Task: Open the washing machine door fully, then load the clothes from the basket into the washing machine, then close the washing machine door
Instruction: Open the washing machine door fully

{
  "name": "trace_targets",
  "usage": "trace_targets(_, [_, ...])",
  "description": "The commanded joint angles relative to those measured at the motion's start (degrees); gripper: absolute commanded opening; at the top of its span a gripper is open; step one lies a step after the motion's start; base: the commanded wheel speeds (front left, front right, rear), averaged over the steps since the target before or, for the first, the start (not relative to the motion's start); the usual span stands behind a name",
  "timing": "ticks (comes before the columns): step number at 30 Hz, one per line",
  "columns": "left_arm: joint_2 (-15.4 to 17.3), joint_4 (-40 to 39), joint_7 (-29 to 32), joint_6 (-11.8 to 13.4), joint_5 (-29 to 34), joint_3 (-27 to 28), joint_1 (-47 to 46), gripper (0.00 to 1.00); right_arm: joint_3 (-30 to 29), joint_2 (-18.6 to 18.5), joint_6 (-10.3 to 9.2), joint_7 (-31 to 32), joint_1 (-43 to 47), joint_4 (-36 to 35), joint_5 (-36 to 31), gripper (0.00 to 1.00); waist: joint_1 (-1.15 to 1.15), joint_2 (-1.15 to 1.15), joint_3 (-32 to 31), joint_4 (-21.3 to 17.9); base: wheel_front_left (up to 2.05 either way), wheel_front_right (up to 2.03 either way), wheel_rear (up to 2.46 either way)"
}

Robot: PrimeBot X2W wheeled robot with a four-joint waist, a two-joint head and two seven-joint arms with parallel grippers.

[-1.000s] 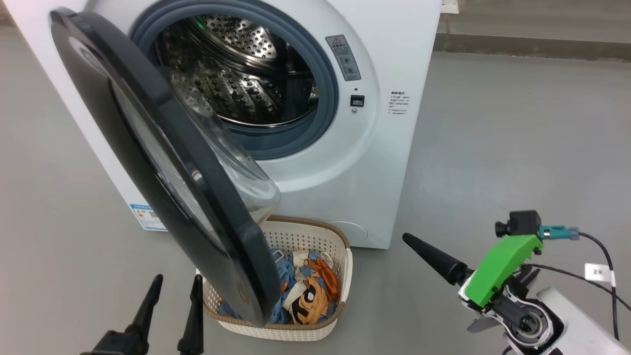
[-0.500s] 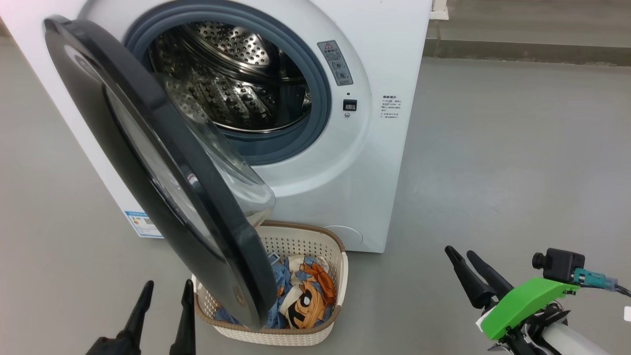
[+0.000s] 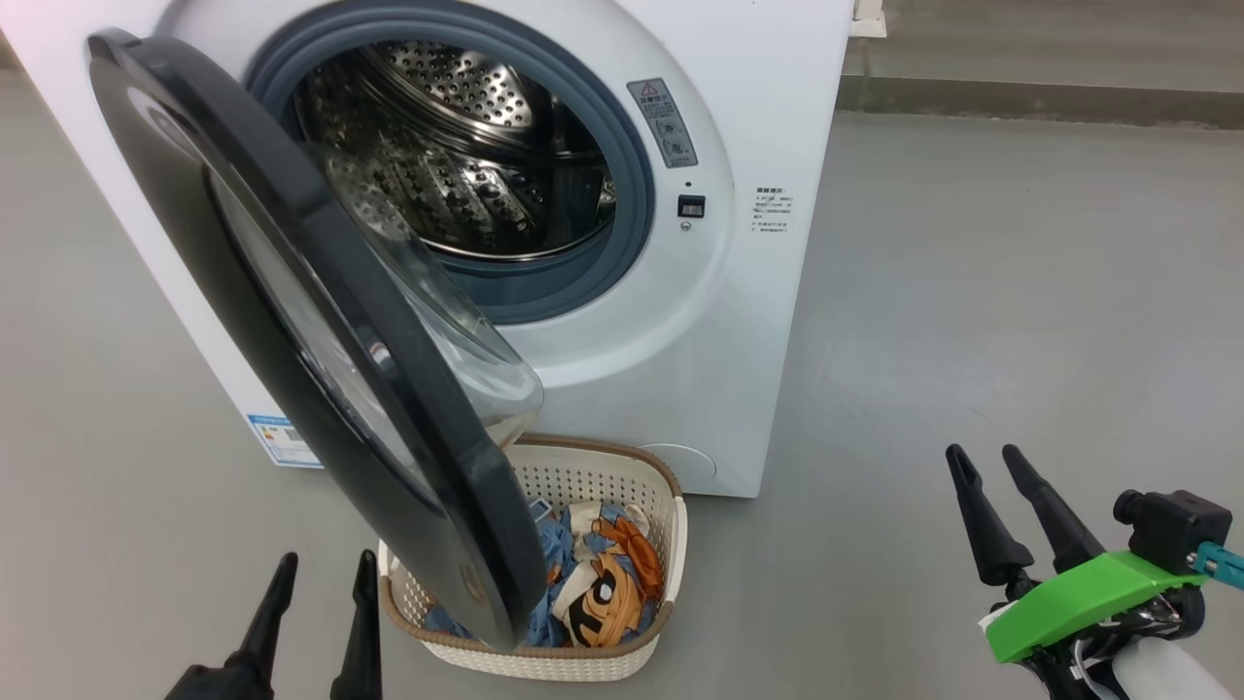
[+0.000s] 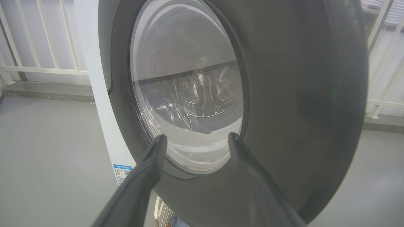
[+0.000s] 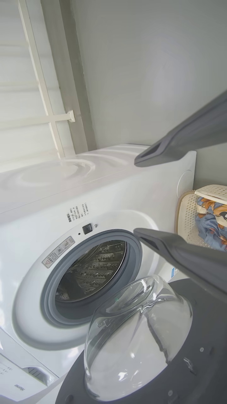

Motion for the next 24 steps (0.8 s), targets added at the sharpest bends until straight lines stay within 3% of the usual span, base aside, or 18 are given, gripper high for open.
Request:
trace_targets(1, [0.41,-1.74,-0.37,-0.12,0.01,1.88,-0.43,1.0,-0.62,-0.4,0.26,-0.7,0.3,-2.06,-2.39,1.0,0.0,0.0,-0.02,0.05,0.0,0.0,0.0])
trace_targets(8, [0.38,-1.76,-0.37,-0.12,0.17,2.02,-0.44,1.0,-7.0,3.82,0.26,-0.7,5.15,-4.43,-13.41,1.0,0.0,0.0,-0.05,0.38,0.0,0.0,0.0])
trace_targets(22, [0.36,-1.3,-0.37,-0.12,0.36,2.35,-0.67,1.0,-9.52,6.81,0.26,-0.71,8.46,-2.58,-17.81,1.0,0.0,0.0,0.35,0.78,0.0,0.0,0.0])
trace_targets(23, [0.36,-1.25,-0.37,-0.12,0.46,2.4,-0.66,0.94,-9.68,6.77,0.26,-0.71,8.42,-2.69,-18.26,1.0,0.0,0.0,0.37,0.76,0.0,0.0,0.0])
trace_targets(24, [0.36,-1.18,-0.37,-0.12,0.52,2.41,-0.69,0.01,-9.87,6.81,0.26,-0.71,8.42,-2.78,-18.67,1.0,0.0,0.0,0.37,0.76,0.0,0.0,0.0])
